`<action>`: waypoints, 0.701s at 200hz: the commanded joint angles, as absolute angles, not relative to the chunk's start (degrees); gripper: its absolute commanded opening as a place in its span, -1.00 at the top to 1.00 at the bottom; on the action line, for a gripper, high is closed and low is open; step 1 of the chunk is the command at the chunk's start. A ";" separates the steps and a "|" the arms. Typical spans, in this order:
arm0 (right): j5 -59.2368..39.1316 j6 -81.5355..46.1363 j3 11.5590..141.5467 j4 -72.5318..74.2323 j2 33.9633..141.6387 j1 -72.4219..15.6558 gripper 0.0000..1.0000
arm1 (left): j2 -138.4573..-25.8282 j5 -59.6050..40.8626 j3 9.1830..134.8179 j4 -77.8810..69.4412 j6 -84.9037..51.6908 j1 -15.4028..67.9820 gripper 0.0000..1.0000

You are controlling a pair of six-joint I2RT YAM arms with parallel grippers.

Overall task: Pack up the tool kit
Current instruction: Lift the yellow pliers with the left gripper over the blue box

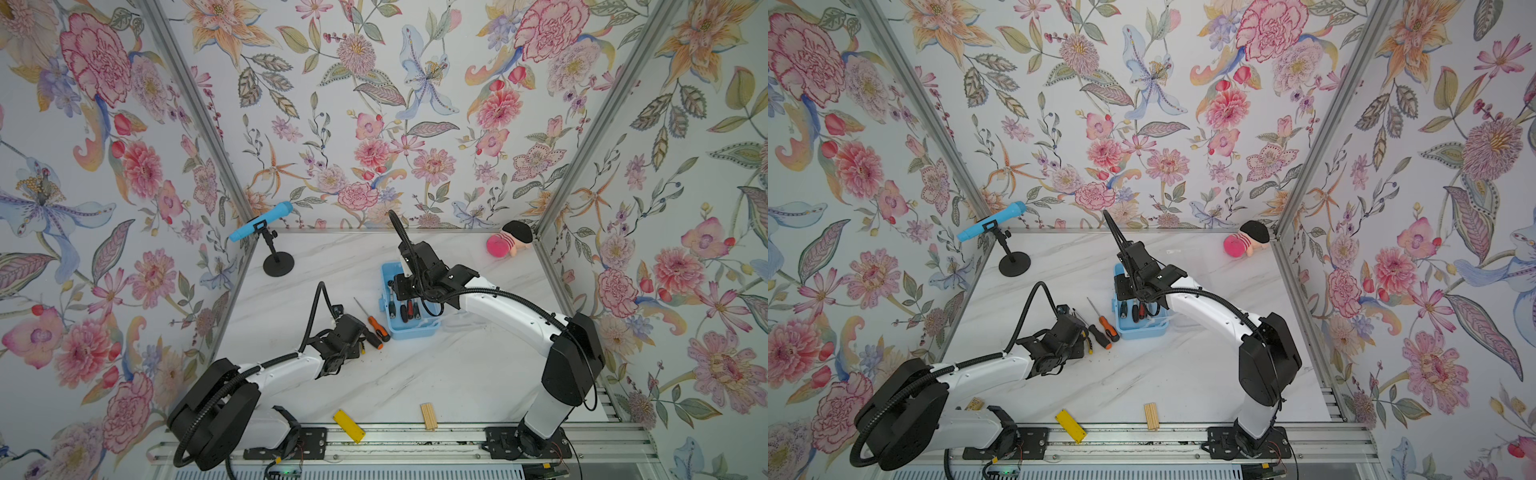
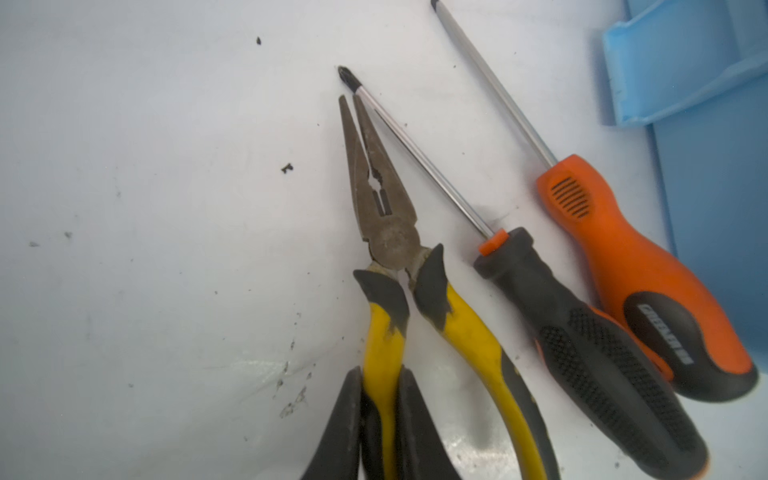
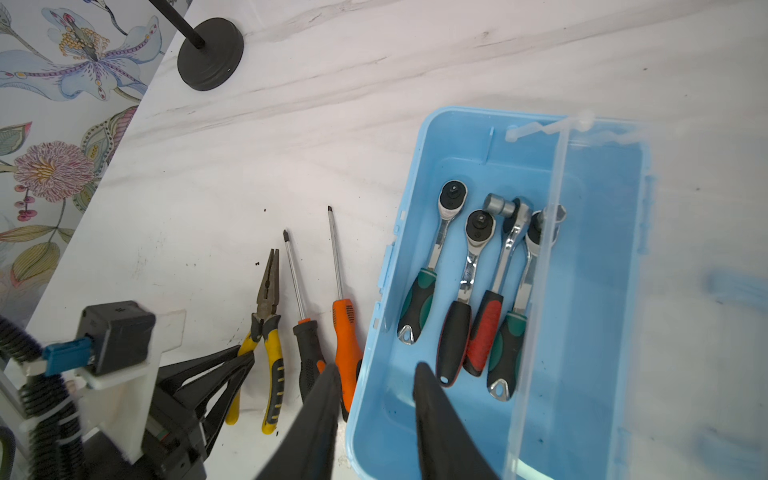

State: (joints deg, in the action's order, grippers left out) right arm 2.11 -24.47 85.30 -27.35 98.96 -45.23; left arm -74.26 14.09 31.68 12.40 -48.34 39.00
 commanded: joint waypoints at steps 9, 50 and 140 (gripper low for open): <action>3.32 -25.05 83.73 -27.15 94.01 -44.76 0.35 | -69.03 16.20 38.75 18.60 -45.09 39.49 1.00; 5.68 -25.96 81.15 -27.10 88.10 -41.66 0.35 | -72.07 15.89 51.57 21.89 -42.75 43.68 1.00; 3.37 -25.95 73.28 -27.11 78.38 -30.31 0.35 | -96.31 10.60 76.75 16.38 -38.41 48.68 1.00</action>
State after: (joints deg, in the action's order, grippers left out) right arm 4.49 -25.54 75.18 -27.16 80.29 -31.29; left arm -91.79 12.19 71.22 18.65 -40.71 47.64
